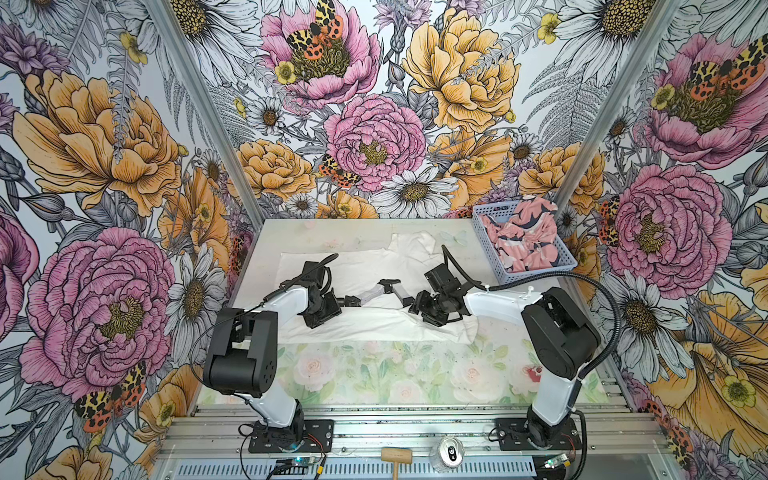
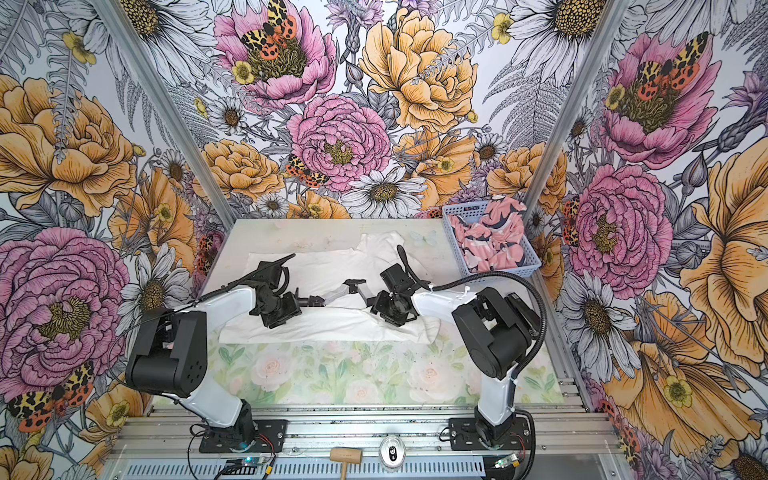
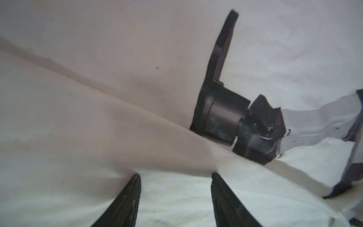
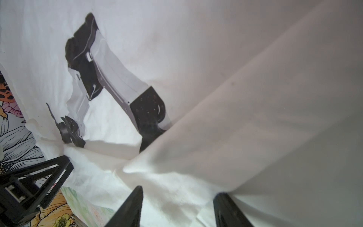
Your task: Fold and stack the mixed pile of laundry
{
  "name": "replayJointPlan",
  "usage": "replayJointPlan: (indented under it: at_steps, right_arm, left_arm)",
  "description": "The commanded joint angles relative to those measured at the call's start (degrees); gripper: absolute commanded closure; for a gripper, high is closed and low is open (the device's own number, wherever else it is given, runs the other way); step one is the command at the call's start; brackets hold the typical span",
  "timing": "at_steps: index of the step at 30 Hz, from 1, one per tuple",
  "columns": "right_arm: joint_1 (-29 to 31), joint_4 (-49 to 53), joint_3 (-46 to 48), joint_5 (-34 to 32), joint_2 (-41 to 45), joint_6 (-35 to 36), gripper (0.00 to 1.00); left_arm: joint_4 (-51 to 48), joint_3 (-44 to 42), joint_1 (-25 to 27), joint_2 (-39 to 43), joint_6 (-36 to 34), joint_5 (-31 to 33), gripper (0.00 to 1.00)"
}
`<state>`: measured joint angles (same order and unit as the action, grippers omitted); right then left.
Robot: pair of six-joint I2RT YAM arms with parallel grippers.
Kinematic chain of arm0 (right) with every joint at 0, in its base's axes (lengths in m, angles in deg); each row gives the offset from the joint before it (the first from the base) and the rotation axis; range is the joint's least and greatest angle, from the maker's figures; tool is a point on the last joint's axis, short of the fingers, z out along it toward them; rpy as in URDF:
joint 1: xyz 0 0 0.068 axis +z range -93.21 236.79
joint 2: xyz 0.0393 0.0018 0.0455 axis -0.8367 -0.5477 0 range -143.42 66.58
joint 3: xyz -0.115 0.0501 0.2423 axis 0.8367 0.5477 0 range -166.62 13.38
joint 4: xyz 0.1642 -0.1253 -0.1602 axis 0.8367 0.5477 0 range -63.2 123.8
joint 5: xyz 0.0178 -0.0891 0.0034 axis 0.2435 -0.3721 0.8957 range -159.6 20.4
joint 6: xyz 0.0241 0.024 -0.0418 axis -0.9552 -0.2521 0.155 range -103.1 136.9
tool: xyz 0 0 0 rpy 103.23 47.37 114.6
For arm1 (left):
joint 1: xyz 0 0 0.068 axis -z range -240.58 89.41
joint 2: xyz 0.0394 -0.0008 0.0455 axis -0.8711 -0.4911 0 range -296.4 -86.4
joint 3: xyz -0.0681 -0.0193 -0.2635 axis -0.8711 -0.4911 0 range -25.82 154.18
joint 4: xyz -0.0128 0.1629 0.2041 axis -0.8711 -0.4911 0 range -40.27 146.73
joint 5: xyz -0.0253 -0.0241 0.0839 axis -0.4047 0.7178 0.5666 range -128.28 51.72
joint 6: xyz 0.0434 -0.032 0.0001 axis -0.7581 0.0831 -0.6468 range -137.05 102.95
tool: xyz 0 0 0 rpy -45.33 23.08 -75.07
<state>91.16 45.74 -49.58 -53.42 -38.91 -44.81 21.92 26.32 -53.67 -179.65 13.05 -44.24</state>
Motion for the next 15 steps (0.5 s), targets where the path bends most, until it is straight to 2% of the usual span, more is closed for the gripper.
replayJointPlan:
  at_steps: [1, 15]
  right_arm:
    - [-0.6, -2.1, -0.8, -0.7, -0.9, -0.5, 0.42]
    - [-1.3, -2.8, -2.2, -0.7, -0.8, -0.8, 0.42]
  left_arm:
    - [1.6, -1.8, 0.2, -0.2, 0.0, -1.8, 0.41]
    - [1.6, -3.0, 0.1, 1.4, 0.1, -1.7, 0.41]
